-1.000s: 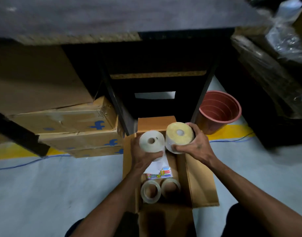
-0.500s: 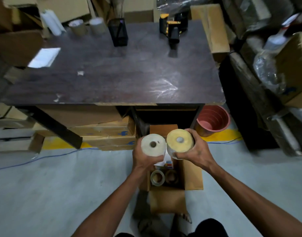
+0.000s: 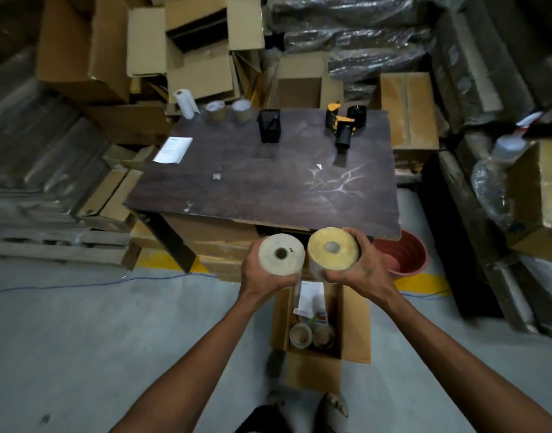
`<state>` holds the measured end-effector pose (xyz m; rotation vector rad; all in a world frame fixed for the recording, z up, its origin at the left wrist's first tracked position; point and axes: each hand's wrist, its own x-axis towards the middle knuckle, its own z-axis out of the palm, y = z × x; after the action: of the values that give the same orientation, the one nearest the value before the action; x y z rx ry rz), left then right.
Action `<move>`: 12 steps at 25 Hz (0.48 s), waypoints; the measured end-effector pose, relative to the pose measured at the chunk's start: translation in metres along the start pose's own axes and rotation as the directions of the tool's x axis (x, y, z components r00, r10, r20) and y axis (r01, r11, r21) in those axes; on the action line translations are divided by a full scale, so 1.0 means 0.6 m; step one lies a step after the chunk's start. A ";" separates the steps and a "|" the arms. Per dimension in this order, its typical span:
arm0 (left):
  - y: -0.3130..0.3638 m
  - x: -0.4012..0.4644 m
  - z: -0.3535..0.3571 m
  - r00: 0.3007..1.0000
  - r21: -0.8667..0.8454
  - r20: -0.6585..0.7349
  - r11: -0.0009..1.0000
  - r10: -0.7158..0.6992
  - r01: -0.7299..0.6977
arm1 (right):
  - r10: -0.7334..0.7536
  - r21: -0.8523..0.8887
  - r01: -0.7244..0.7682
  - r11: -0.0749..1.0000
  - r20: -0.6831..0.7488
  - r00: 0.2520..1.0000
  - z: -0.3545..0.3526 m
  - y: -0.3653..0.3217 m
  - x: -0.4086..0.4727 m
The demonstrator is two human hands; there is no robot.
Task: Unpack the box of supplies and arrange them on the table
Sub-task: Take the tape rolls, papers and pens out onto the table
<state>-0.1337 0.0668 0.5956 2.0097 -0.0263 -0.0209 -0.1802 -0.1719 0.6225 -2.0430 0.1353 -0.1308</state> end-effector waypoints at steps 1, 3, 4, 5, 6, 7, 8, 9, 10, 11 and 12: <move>0.004 0.004 -0.008 1.000 -0.003 -0.001 1.000 0.007 -0.007 | -0.012 0.003 0.012 1.000 0.010 1.000 0.001 -0.007 0.004; 0.013 0.013 -0.034 0.999 0.002 -0.031 1.000 0.019 -0.019 | -0.042 0.021 0.041 0.999 0.028 0.999 0.008 -0.033 0.015; 0.015 0.020 -0.046 0.999 0.011 -0.046 1.000 0.017 -0.016 | -0.056 0.030 0.055 0.998 0.032 0.998 0.014 -0.042 0.023; 0.016 0.031 -0.058 0.998 0.015 -0.061 1.000 0.006 -0.005 | -0.069 0.040 0.067 0.997 0.040 0.997 0.020 -0.050 0.033; 0.012 0.044 -0.071 0.997 0.015 -0.081 1.000 -0.009 0.010 | -0.079 0.048 0.077 0.996 0.047 0.996 0.029 -0.058 0.044; 0.004 0.059 -0.083 0.995 0.018 -0.099 1.000 -0.020 0.022 | -0.085 0.052 0.082 0.995 0.053 0.995 0.040 -0.065 0.056; -0.002 0.078 -0.099 0.993 0.016 -0.113 0.999 -0.029 0.031 | -0.088 0.054 0.085 0.995 0.056 0.995 0.052 -0.071 0.073; -0.008 0.096 -0.114 0.992 0.014 -0.122 0.999 -0.036 0.038 | -0.086 0.054 0.083 0.995 0.060 0.994 0.065 -0.075 0.088; -0.013 0.117 -0.131 0.992 0.019 -0.125 0.999 -0.035 0.037 | -0.086 0.050 0.083 0.995 0.064 0.994 0.079 -0.079 0.106; -0.020 0.141 -0.147 0.992 0.027 -0.123 0.999 -0.028 0.032 | -0.083 0.047 0.080 0.996 0.070 0.994 0.095 -0.085 0.126; -0.031 0.168 -0.163 0.993 0.034 -0.118 0.999 -0.023 0.027 | -0.077 0.045 0.074 0.996 0.074 0.994 0.114 -0.089 0.147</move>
<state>-0.0303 0.1602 0.6200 2.0433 0.0740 0.0830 -0.0809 -0.1008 0.6417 -2.0087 0.0082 -0.1025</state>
